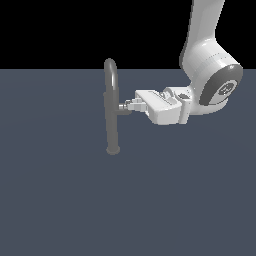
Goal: Turn on the faucet by rotating a designated handle.
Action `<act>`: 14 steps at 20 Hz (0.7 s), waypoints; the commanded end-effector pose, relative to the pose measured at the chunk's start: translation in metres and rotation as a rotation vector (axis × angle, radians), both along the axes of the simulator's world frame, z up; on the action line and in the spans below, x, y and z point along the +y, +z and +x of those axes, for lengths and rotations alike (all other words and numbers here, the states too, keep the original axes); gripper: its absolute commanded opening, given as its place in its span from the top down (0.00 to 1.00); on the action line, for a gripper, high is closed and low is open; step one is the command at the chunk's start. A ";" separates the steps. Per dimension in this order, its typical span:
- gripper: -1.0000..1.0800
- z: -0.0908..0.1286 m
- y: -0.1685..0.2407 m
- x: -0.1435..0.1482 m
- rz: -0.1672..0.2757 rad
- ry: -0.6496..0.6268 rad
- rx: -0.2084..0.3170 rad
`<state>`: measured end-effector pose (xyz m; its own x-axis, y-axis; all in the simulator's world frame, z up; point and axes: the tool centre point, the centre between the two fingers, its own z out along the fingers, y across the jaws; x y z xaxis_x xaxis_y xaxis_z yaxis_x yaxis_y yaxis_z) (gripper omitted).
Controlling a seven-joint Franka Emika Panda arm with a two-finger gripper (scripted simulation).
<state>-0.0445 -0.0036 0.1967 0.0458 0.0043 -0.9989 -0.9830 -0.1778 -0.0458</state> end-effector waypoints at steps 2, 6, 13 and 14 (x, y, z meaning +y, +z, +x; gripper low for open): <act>1.00 -0.001 -0.005 0.000 0.000 -0.001 0.005; 1.00 -0.001 -0.029 0.000 -0.002 -0.005 0.027; 1.00 0.008 -0.021 0.000 0.008 0.006 -0.008; 1.00 0.009 -0.026 0.000 0.007 0.004 -0.002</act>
